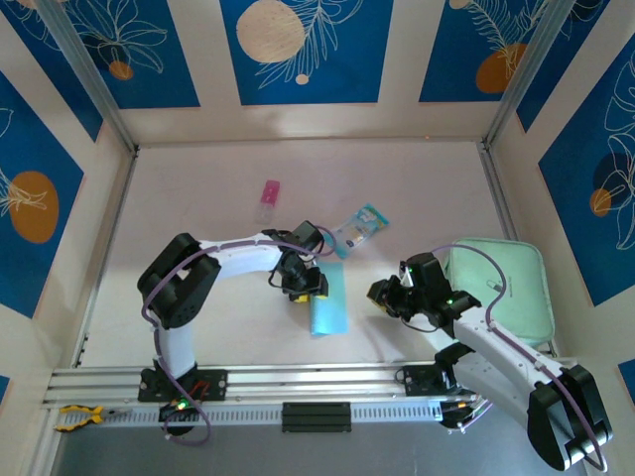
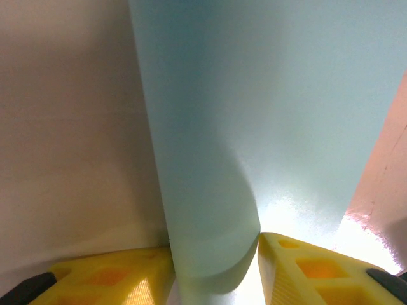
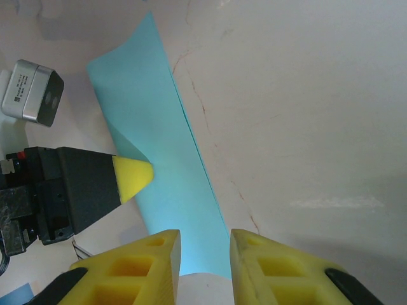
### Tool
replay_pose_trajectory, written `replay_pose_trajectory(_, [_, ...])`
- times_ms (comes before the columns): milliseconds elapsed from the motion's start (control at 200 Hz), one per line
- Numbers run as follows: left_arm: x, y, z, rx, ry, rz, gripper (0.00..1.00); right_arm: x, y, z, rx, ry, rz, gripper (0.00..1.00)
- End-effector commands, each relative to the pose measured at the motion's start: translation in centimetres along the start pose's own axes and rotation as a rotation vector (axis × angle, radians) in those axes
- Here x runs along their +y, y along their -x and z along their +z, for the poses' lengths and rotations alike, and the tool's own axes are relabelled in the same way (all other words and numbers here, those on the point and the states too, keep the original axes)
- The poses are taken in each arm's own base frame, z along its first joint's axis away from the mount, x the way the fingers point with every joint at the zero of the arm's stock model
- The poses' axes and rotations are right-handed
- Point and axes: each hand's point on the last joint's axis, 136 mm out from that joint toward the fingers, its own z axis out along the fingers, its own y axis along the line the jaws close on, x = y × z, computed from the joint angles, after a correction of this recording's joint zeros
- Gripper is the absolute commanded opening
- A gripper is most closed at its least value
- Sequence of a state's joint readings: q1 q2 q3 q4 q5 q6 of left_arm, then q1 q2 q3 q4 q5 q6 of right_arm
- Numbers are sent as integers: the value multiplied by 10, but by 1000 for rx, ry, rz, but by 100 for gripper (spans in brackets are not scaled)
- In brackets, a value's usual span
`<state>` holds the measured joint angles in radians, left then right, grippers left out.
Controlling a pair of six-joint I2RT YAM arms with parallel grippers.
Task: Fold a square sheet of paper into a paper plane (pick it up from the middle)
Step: Fold the square sheet of paper in half at the bottom-center of the table.
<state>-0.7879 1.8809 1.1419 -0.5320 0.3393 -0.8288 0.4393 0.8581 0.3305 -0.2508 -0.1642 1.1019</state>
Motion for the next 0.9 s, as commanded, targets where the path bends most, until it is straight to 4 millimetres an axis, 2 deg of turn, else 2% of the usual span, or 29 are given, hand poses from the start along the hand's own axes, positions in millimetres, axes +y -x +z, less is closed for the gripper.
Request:
replay_pose_trajectory(0, [56, 4, 27, -19, 209, -27, 46, -1, -2, 0, 2, 3, 2, 28])
replay_pose_trajectory(585, [56, 4, 27, -14, 215, -17, 45, 0, -3, 1, 5, 1, -1, 28])
replay_pose_trajectory(800, [57, 4, 27, -14, 219, -7, 46, 4, -2, 4, 14, 5, -13, 28])
replay_pose_trajectory(895, [57, 4, 27, -13, 222, -9, 45, 9, -3, 7, 30, 10, -28, 25])
